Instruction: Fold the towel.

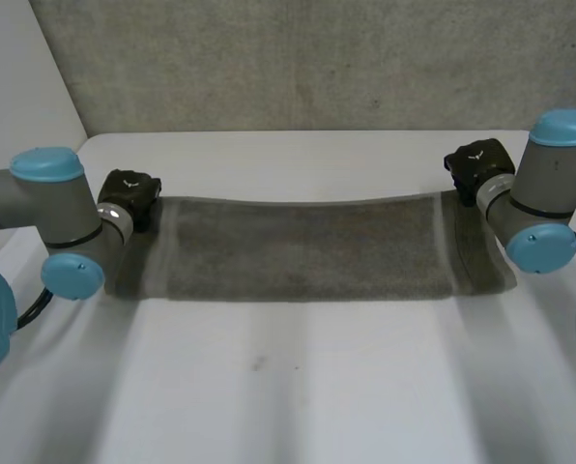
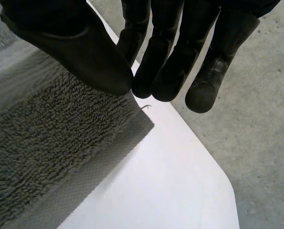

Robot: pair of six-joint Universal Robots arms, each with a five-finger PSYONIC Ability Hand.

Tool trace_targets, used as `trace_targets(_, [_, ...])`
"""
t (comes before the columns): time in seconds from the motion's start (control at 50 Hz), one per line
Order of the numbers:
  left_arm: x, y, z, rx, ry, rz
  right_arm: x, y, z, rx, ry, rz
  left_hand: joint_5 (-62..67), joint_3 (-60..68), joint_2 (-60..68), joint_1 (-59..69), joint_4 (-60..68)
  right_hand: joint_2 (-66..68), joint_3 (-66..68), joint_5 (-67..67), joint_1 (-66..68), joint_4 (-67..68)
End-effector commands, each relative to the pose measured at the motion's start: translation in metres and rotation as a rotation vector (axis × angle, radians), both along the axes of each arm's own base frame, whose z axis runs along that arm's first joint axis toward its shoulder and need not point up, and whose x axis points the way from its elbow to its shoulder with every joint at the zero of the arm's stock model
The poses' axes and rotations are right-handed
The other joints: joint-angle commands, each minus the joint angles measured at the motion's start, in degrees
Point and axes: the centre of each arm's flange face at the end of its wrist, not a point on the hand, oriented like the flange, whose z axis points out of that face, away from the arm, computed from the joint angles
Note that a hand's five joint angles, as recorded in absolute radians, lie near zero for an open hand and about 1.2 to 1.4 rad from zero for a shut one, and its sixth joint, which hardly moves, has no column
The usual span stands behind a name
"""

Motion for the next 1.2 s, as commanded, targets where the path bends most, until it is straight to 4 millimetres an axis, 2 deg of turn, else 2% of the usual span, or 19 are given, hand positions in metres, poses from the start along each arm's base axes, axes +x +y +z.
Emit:
trace_targets(0.02, [-0.005, -0.005, 0.000, -0.019, 0.007, -0.014, 0.001, -0.007, -0.007, 0.009, 0.004, 0.000, 11.11, 10.29, 10.23, 12.02, 10.15, -2.11, -1.82, -3.66, -2.40, -2.41])
trace_targets(0.04, [-0.008, -0.004, 0.000, -0.022, 0.009, -0.020, 0.001, -0.006, -0.011, 0.022, 0.008, -0.003, -0.03, -0.84, -0.91, 0.88, -0.98, -59.57, -59.28, -61.11, -59.85, -59.86])
trace_targets(0.06, [-0.008, -0.004, 0.000, -0.022, 0.009, -0.020, 0.002, -0.006, -0.013, 0.031, 0.011, -0.005, -0.14, -0.95, -1.02, 0.77, -1.09, -66.45, -66.17, -68.00, -66.74, -66.75])
trace_targets(0.08, [-0.011, -0.002, 0.000, -0.022, 0.010, -0.026, 0.002, -0.006, -0.013, 0.031, 0.011, -0.005, -58.89, -59.71, -59.77, -57.98, -59.85, -66.45, -66.17, -68.00, -66.74, -66.75])
trace_targets(0.1, [-0.018, 0.002, 0.001, -0.023, 0.011, -0.041, 0.002, -0.005, -0.010, 0.027, 0.009, -0.011, -44.91, -45.72, -45.79, -43.99, -45.86, -66.45, -66.17, -68.00, -66.74, -66.75])
trace_targets(0.12, [-0.018, 0.002, 0.001, -0.023, 0.011, -0.041, 0.002, -0.005, -0.010, 0.027, 0.009, -0.011, -44.72, -45.53, -45.60, -43.81, -45.67, -66.45, -66.17, -68.00, -66.74, -66.75])
trace_targets(0.14, [-0.023, 0.005, 0.003, -0.025, 0.013, -0.053, 0.004, -0.004, -0.002, 0.015, 0.001, -0.009, -58.89, -59.71, -59.77, -57.98, -59.85, -66.45, -66.17, -68.00, -66.74, -66.75])
trace_targets(0.18, [-0.027, 0.008, 0.004, -0.026, 0.013, -0.061, 0.006, -0.003, 0.010, -0.003, -0.021, -0.008, -58.02, -58.83, -58.90, -57.11, -58.97, -66.45, -66.17, -68.00, -66.74, -66.75])
trace_targets(0.22, [-0.029, 0.010, 0.011, -0.035, 0.015, -0.064, 0.003, 0.002, 0.048, -0.048, -0.101, -0.019, -58.89, -59.71, -59.77, -57.98, -59.85, -66.45, -66.17, -68.00, -66.74, -66.75])
trace_targets(0.26, [-0.028, 0.014, 0.031, -0.060, 0.024, -0.065, 0.001, 0.005, 0.062, -0.057, -0.147, -0.028, -58.89, -59.71, -59.77, -57.98, -59.85, -66.45, -66.17, -68.00, -66.74, -66.75])
trace_targets(0.34, [-0.025, 0.025, 0.048, -0.072, 0.035, -0.063, -0.005, 0.017, 0.083, -0.052, -0.211, -0.037, -58.89, -59.71, -59.77, -57.98, -59.85, -66.45, -66.17, -68.00, -66.74, -66.75])
trace_targets(0.38, [-0.023, 0.032, 0.058, -0.073, 0.048, -0.061, -0.009, 0.034, 0.097, -0.043, -0.220, -0.040, -58.89, -59.71, -59.77, -57.98, -59.85, -66.45, -66.17, -68.00, -66.74, -66.75])
trace_targets(0.42, [-0.018, 0.050, 0.067, -0.043, 0.081, -0.054, -0.011, 0.044, 0.097, -0.017, -0.211, -0.042, -58.89, -59.71, -59.77, -57.98, -59.85, -66.45, -66.17, -68.00, -66.74, -66.75])
trace_targets(0.5, [-0.010, 0.071, 0.073, -0.016, 0.119, -0.043, -0.017, 0.067, 0.087, 0.058, -0.190, -0.051, -58.89, -59.71, -59.77, -57.98, -59.85, -66.45, -66.17, -68.00, -66.74, -66.75])
trace_targets(0.54, [-0.003, 0.089, 0.076, 0.001, 0.155, -0.028, -0.023, 0.089, 0.071, 0.139, -0.169, -0.056, -58.89, -59.71, -59.77, -57.98, -59.85, -66.45, -66.17, -68.00, -66.74, -66.75])
trace_targets(0.66, [0.007, 0.112, 0.073, 0.008, 0.197, -0.013, -0.055, 0.113, 0.031, 0.244, -0.130, -0.100, -58.89, -59.71, -59.77, -57.98, -59.85, -64.70, -64.41, -66.24, -64.99, -65.00])
trace_targets(0.72, [0.010, 0.123, 0.070, -0.004, 0.219, -0.009, -0.060, 0.121, 0.014, 0.243, -0.123, -0.082, -58.89, -59.71, -59.77, -57.98, -59.85, -58.49, -58.20, -60.04, -58.78, -58.79])
trace_targets(1.02, [0.019, 0.128, 0.067, -0.044, 0.245, 0.009, -0.068, 0.119, -0.035, 0.219, -0.072, -0.048, -58.89, -59.71, -59.77, -57.98, -59.85, -47.71, -47.42, -49.25, -48.00, -48.01])
trace_targets(1.2, [0.019, 0.131, 0.063, -0.030, 0.242, 0.009, -0.068, 0.112, -0.045, 0.213, -0.056, -0.044, -58.89, -59.71, -59.77, -57.98, -59.85, -33.57, -33.28, -35.11, -33.86, -33.87])
